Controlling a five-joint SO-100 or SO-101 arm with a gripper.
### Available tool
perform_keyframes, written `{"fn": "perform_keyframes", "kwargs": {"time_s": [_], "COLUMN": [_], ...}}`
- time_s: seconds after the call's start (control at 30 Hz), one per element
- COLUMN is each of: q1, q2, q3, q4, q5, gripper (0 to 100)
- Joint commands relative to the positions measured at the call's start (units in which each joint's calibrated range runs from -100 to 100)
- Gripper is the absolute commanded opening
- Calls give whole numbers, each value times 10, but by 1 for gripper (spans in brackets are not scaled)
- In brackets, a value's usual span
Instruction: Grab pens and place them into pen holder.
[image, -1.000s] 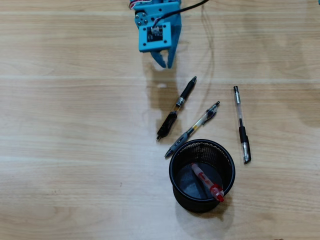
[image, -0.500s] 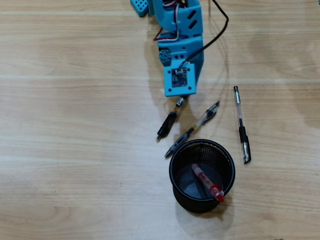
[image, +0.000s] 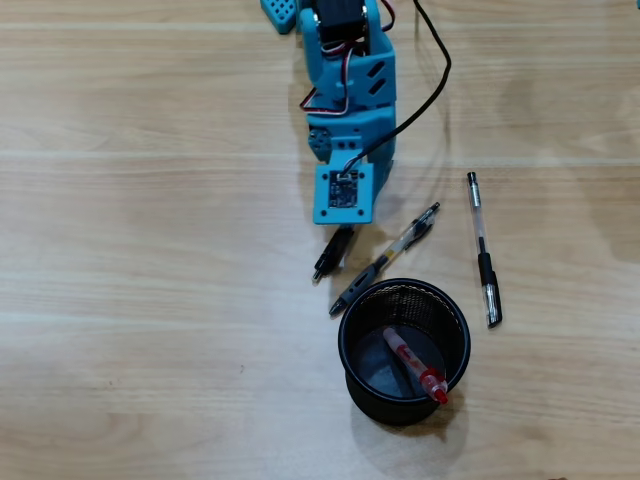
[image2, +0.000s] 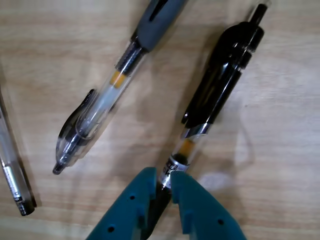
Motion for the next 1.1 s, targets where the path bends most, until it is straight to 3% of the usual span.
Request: {"fn": "perform_keyframes", "kwargs": {"time_s": [0.0,0.23,1.07], "q1": [13,14,16], "q2": [8,32,116], "q3": [-38,-65,-64], "q4": [3,3,3], "q5": [0,0,-3], "gripper": [7,13,9]}}
